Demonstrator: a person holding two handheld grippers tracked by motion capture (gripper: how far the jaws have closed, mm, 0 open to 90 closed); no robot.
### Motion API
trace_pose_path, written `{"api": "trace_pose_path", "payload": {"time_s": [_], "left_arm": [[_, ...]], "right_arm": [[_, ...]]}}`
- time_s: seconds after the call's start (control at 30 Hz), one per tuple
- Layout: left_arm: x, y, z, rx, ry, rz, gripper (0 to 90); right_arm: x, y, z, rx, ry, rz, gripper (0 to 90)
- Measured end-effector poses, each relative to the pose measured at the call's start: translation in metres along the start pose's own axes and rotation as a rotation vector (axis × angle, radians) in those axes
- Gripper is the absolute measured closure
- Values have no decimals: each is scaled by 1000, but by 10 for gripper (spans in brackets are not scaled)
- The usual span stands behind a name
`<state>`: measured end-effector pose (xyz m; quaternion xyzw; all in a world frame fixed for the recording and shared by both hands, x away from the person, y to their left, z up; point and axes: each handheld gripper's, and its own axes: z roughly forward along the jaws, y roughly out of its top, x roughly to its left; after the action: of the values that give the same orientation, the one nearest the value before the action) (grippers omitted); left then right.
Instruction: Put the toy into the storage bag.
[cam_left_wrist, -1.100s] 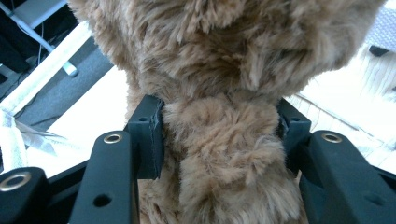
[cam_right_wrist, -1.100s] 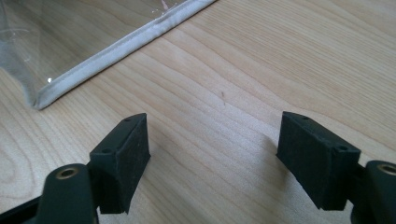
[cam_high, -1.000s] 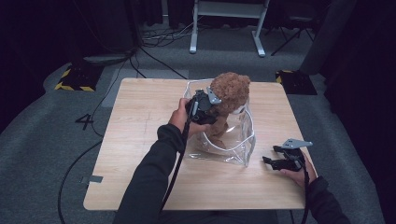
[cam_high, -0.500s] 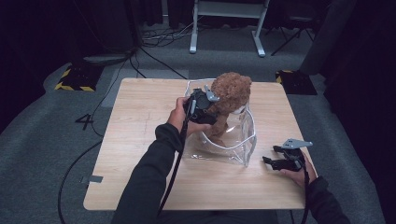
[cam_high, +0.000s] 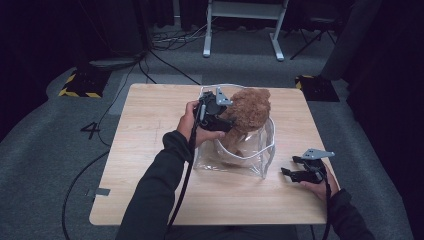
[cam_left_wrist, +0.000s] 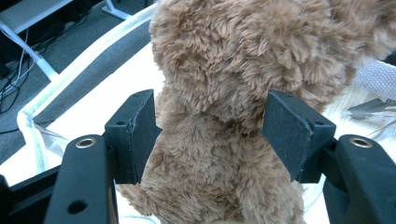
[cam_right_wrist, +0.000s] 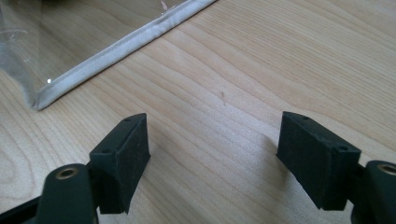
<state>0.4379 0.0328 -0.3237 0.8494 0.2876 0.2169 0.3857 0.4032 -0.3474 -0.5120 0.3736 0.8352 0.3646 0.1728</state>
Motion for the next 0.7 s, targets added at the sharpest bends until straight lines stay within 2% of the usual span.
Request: {"api": "trace_pose_path", "payload": {"time_s": [0.13, 0.7], "left_arm": [[1, 0, 0, 4, 2, 1, 353], [2, -2, -16, -38, -9, 0, 331]], "right_arm": [[0, 0, 0, 0, 0, 0, 248], [0, 0, 0, -1, 0, 0, 248]]}}
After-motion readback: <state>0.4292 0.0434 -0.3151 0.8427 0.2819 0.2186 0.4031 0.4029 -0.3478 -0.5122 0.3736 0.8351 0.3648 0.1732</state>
